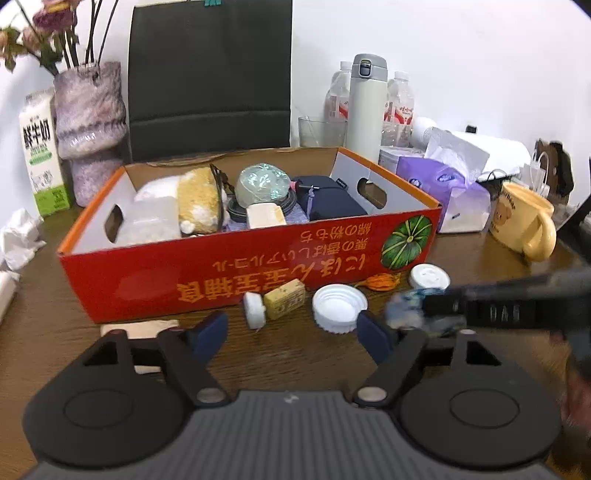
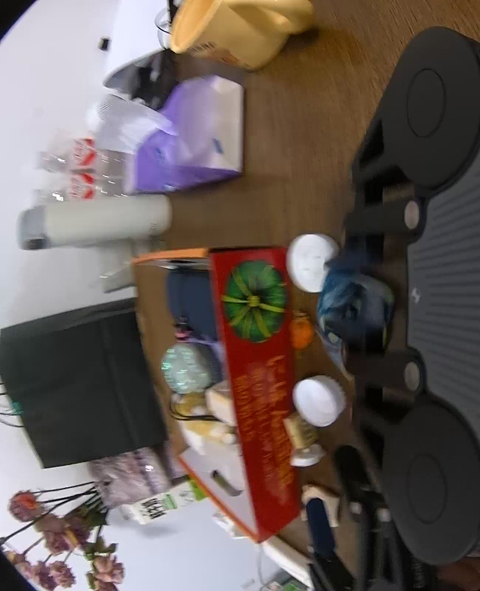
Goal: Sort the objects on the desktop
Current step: 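Grasp a white bottle cap with the left tool while the right tool grasps the blue wrapper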
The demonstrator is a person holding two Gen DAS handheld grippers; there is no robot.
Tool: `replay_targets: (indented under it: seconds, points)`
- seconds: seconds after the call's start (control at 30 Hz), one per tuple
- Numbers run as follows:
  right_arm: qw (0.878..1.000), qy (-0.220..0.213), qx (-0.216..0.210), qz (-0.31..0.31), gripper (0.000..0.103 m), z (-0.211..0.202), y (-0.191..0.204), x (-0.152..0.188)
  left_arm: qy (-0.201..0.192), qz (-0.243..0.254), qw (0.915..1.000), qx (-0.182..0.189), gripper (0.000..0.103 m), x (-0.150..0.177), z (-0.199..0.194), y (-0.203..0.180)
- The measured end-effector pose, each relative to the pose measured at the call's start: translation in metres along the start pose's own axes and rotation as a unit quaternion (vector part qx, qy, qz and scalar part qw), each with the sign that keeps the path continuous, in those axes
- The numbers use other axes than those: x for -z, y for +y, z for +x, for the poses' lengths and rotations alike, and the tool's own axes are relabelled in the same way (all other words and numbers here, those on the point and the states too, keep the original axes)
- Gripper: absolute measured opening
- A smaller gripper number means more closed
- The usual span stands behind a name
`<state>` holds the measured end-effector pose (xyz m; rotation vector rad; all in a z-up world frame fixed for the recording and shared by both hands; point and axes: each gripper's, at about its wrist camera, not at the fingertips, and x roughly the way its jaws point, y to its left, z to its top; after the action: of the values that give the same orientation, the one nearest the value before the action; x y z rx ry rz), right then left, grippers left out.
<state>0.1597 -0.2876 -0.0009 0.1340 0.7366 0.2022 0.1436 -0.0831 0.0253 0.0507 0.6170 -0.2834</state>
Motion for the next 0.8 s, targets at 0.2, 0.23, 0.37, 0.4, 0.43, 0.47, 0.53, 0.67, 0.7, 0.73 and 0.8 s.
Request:
replay_targets:
  seconds: [0.2, 0.23, 0.37, 0.4, 0.43, 0.47, 0.53, 0.67, 0.7, 0.73, 0.8]
  points:
    - [0.999, 0.011, -0.021, -0.031, 0.006, -0.015, 0.001, 0.012, -0.009, -0.014, 0.9992, 0.037, 0.063, 0.004, 0.005, -0.008]
    - [0.999, 0.012, -0.020, -0.039, 0.006, -0.018, 0.002, 0.012, -0.004, -0.006, 0.9993, 0.037, 0.063, 0.002, 0.010, -0.013]
    - [0.998, 0.008, -0.012, -0.056, 0.006, -0.020, 0.003, 0.016, 0.013, 0.001, 0.9998, 0.013, 0.064, -0.007, 0.031, -0.029]
    - [0.998, 0.007, -0.010, -0.059, 0.006, -0.020, 0.005, 0.017, 0.017, -0.002, 0.9998, 0.011, 0.060, -0.008, 0.035, -0.031]
    - [0.998, 0.005, -0.008, -0.063, 0.006, -0.021, 0.006, 0.018, 0.021, -0.004, 0.9997, 0.008, 0.056, -0.008, 0.038, -0.032]
    - [0.998, 0.004, -0.006, -0.068, 0.006, -0.021, 0.007, 0.018, 0.028, -0.006, 0.9996, 0.000, 0.039, -0.007, 0.041, -0.033]
    - [0.997, 0.002, -0.002, -0.076, 0.006, -0.021, 0.009, 0.019, 0.024, -0.006, 0.9996, -0.012, 0.040, -0.002, 0.038, -0.033]
    - [0.995, 0.002, -0.003, -0.097, 0.006, -0.023, 0.016, 0.023, 0.021, -0.023, 0.9993, -0.018, 0.040, 0.011, 0.009, -0.031]
    - [0.995, 0.003, -0.004, -0.103, 0.005, -0.025, 0.019, 0.024, 0.014, -0.023, 0.9993, -0.025, 0.040, 0.016, -0.004, -0.031]
    - [0.994, 0.005, -0.009, -0.109, 0.005, -0.028, 0.022, 0.027, 0.007, -0.022, 0.9992, -0.033, 0.040, 0.022, -0.018, -0.030]
    - [0.993, 0.001, -0.016, -0.114, 0.004, -0.037, 0.028, 0.034, 0.000, -0.026, 0.9986, -0.046, 0.040, 0.038, -0.050, -0.025]
